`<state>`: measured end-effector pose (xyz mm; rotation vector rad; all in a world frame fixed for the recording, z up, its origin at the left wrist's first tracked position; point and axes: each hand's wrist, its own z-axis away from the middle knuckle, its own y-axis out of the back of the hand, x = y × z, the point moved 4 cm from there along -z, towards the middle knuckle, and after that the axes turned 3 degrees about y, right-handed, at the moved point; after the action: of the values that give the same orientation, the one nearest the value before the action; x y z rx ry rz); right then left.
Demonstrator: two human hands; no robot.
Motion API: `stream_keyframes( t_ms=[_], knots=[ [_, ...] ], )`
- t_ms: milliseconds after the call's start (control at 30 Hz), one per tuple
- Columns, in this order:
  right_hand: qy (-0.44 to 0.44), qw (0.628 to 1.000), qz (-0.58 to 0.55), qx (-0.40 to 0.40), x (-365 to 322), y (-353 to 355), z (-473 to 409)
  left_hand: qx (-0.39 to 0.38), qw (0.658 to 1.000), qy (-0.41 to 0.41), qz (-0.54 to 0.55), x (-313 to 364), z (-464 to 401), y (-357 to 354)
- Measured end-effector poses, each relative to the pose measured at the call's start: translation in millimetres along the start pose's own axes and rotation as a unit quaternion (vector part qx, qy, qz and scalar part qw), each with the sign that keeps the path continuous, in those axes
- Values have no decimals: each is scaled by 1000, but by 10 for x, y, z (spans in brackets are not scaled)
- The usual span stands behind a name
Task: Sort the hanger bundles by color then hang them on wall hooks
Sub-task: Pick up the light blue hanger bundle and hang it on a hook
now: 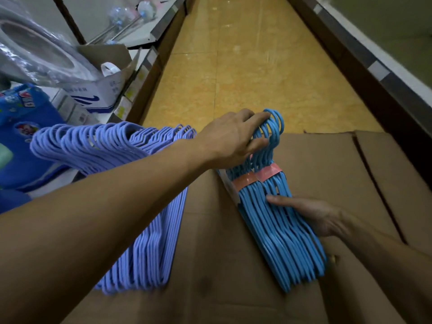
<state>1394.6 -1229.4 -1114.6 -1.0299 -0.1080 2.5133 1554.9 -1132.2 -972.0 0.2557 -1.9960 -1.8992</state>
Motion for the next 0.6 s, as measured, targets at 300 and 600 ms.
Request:
stream_keyframes(
  t_ms=[300,600],
  knots=[
    [131,983,126,39,-68,-45,126,-10,1000,7,2,116,-67,-16],
    [190,849,377,318,138,-322,141,-8,1000,17,15,190,-106,-34]
  ],
)
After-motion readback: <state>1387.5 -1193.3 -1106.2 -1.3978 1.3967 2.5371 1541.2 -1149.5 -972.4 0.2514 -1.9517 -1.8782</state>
